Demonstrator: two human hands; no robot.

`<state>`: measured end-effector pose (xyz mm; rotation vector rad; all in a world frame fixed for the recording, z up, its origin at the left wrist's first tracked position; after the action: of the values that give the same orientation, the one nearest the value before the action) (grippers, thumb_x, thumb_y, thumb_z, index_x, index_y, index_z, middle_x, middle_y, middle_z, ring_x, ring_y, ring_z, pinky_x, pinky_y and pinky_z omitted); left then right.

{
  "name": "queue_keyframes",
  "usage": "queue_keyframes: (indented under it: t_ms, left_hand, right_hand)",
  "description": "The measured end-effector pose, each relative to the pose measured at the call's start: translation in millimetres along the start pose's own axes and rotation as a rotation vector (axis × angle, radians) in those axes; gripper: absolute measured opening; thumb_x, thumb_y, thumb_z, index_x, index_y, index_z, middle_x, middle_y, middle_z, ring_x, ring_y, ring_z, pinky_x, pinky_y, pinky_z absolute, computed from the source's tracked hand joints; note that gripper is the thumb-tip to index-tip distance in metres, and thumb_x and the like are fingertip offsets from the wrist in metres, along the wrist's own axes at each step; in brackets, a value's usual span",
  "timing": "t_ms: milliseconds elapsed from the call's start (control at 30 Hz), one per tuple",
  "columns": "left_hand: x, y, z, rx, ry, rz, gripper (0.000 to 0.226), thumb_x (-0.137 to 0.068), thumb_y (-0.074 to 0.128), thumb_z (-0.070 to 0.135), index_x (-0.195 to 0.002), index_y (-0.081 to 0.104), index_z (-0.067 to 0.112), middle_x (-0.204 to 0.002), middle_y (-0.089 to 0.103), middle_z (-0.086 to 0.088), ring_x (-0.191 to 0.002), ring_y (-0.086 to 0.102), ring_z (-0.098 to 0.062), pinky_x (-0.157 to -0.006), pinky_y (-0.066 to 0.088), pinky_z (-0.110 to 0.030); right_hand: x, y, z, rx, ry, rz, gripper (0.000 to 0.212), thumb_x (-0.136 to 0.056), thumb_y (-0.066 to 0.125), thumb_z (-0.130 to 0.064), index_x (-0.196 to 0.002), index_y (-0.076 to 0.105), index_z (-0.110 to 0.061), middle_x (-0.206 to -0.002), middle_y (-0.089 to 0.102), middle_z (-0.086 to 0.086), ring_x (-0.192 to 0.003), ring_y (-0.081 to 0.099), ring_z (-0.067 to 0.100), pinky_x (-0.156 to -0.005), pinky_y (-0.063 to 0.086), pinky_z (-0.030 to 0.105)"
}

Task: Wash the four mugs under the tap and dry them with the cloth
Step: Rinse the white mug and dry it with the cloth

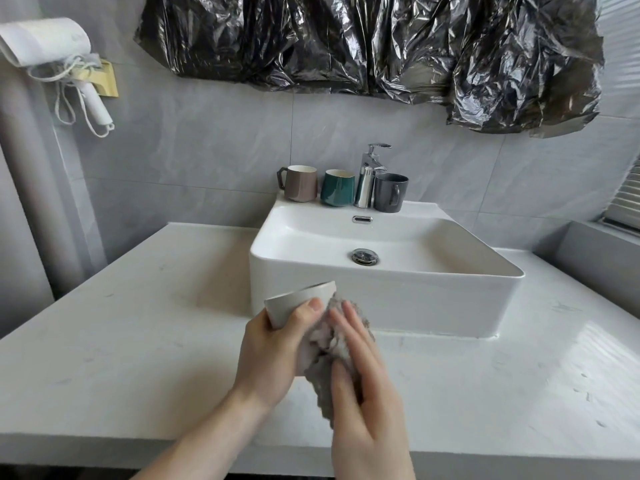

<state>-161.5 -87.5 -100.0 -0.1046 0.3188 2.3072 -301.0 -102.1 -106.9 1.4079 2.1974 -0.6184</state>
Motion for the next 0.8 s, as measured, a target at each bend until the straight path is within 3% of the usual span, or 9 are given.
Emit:
queue_keyframes:
  t_ms: [67,200,267,333,400,467,567,700,800]
  left_hand:
    - [0,0,-1,0.012,-0.002,-0.016,0.058,-0.061,0.078,0.058,-0.095,0.083,0.012,-0.097,0.083,-0.005,-0.096,0.079,-0.022,-0.083,0.061,-0.039]
    - [11,1,-7,-0.082,0.048,-0.128,0.060,-0.064,0.079,0.055,-0.110,0.080,0.015,-0.106,0.083,0.001,-0.102,0.078,-0.018,-0.087,0.062,-0.038]
    - [16,2,-12,-0.089,0.036,-0.201,0.067,-0.066,0.083,0.050,-0.122,0.073,0.016,-0.115,0.081,0.001,-0.110,0.076,-0.020,-0.095,0.060,-0.042]
    - [18,1,-15,-0.106,0.040,-0.264,0.074,-0.065,0.088,0.044,-0.130,0.065,0.018,-0.120,0.079,0.002,-0.115,0.074,-0.019,-0.094,0.060,-0.036]
    - [20,0,-16,-0.146,0.043,-0.356,0.077,-0.066,0.092,0.030,-0.133,0.057,0.021,-0.123,0.076,0.004,-0.117,0.072,-0.017,-0.091,0.060,-0.032]
    - [21,-2,-16,-0.233,0.073,-0.409,0.080,-0.068,0.096,0.019,-0.134,0.052,0.028,-0.126,0.073,0.007,-0.118,0.071,-0.017,-0.094,0.061,-0.036]
    - [16,-8,-13,-0.488,0.255,-0.312,0.086,-0.064,0.100,0.034,-0.133,0.049,0.043,-0.127,0.069,0.020,-0.119,0.068,-0.005,-0.097,0.057,-0.034]
    - [0,-19,-17,-0.606,0.346,-0.171,0.094,-0.058,0.100,0.035,-0.134,0.047,0.053,-0.128,0.065,0.032,-0.118,0.063,0.006,-0.096,0.056,-0.033]
    - [-10,-30,-25,-0.645,0.413,-0.102,0.100,-0.060,0.101,0.031,-0.141,0.046,0.049,-0.139,0.060,0.030,-0.127,0.058,0.002,-0.101,0.053,-0.032]
  right_hand:
    - [1,1,4,0.119,-0.127,0.013,0.060,-0.094,0.047,-0.001,-0.145,0.059,-0.030,-0.158,0.045,-0.023,-0.152,0.035,0.003,-0.121,0.030,0.021]
    - [-30,-5,21,-0.214,0.192,0.086,0.041,-0.107,0.042,-0.012,-0.141,0.060,-0.027,-0.141,0.066,-0.010,-0.138,0.056,0.010,-0.121,0.040,0.044]
    - [-37,-8,20,-0.235,0.310,0.082,0.038,-0.112,0.038,-0.009,-0.133,0.064,-0.027,-0.127,0.073,-0.009,-0.125,0.065,0.009,-0.114,0.046,0.044]
    - [-38,-12,16,-0.236,0.377,0.063,0.038,-0.113,0.036,-0.012,-0.125,0.068,-0.030,-0.116,0.077,-0.007,-0.113,0.070,0.010,-0.096,0.054,0.033]
    - [-41,-17,16,-0.232,0.448,0.066,0.037,-0.113,0.037,-0.020,-0.115,0.072,-0.032,-0.108,0.078,-0.004,-0.101,0.072,0.014,-0.072,0.049,0.025]
    - [-44,-22,19,-0.294,0.518,0.076,0.036,-0.113,0.040,-0.023,-0.109,0.074,-0.029,-0.103,0.079,0.001,-0.093,0.070,0.023,-0.069,0.045,0.030]
    - [-42,-25,21,-0.384,0.590,0.046,0.032,-0.110,0.046,-0.018,-0.106,0.077,-0.025,-0.085,0.067,0.014,-0.076,0.055,0.031,-0.064,0.039,0.037]
    - [-33,-32,13,-0.392,0.564,-0.096,0.019,-0.094,0.060,-0.006,-0.110,0.070,-0.004,-0.068,0.066,0.023,-0.054,0.059,0.033,-0.047,0.047,0.036]
    - [-29,-41,7,-0.269,0.471,-0.141,0.037,-0.098,0.054,0.008,-0.117,0.070,-0.020,-0.081,0.077,0.012,-0.062,0.068,0.029,-0.051,0.053,0.038]
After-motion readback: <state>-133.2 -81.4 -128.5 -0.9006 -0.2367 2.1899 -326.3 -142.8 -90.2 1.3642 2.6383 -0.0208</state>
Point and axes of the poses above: each hand's wrist, its own x-axis away from the middle knuckle, its own y-axis out of the palm, z = x × y, the point moved 2 cm from there along -x, towards the middle knuckle
